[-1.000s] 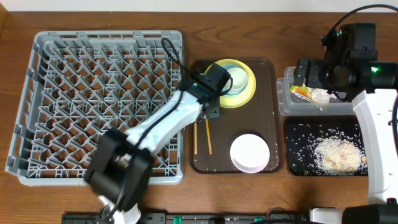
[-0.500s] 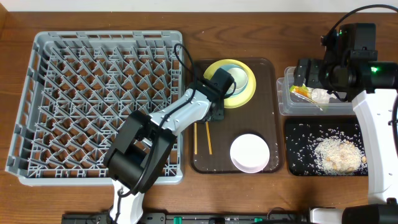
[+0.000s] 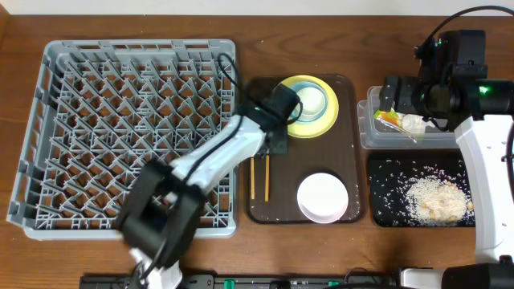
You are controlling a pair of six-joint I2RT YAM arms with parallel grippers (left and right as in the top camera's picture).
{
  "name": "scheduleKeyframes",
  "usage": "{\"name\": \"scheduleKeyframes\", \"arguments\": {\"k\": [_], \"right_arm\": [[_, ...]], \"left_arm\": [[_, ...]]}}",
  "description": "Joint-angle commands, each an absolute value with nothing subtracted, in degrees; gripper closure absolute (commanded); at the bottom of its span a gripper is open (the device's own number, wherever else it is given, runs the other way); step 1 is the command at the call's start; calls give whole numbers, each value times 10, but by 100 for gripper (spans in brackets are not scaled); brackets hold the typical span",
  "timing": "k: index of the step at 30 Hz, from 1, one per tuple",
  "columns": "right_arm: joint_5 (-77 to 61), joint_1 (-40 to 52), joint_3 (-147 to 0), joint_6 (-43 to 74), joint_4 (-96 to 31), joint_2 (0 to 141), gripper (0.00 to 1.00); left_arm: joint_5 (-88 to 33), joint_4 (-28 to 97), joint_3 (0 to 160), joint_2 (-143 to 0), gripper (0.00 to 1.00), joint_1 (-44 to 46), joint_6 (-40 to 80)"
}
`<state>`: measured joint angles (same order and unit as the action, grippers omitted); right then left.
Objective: Sort waste into correct bins and load items into the dishwasher rack
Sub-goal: 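Carry the chopstick into the dish rack and release it with left gripper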
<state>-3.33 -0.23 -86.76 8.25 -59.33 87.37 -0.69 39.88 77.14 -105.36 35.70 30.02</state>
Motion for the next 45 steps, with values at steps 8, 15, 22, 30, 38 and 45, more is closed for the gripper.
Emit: {"name": "scheduleKeyframes", "arguments": {"k": [8,15,22,30,38,45], "right_arm": [[-30,2,-868,74,-594,876,1],[-30,2,-868,74,-594,876,1],[-30,2,-868,74,-594,876,1],[-30,2,-868,74,-594,876,1],[-30,2,-868,74,-594,876,1],[-30,2,-868,74,-594,876,1]], "left_arm": [[48,437,776,-813,94,326,246],[79,310,776,-870,94,223,130],[30,232,776,-983,94,151,126],[-5,201,776,-1029,94,155,84],[5,208,776,-1033,28,156,83],[45,292,805,-952,32,161,103]]}}
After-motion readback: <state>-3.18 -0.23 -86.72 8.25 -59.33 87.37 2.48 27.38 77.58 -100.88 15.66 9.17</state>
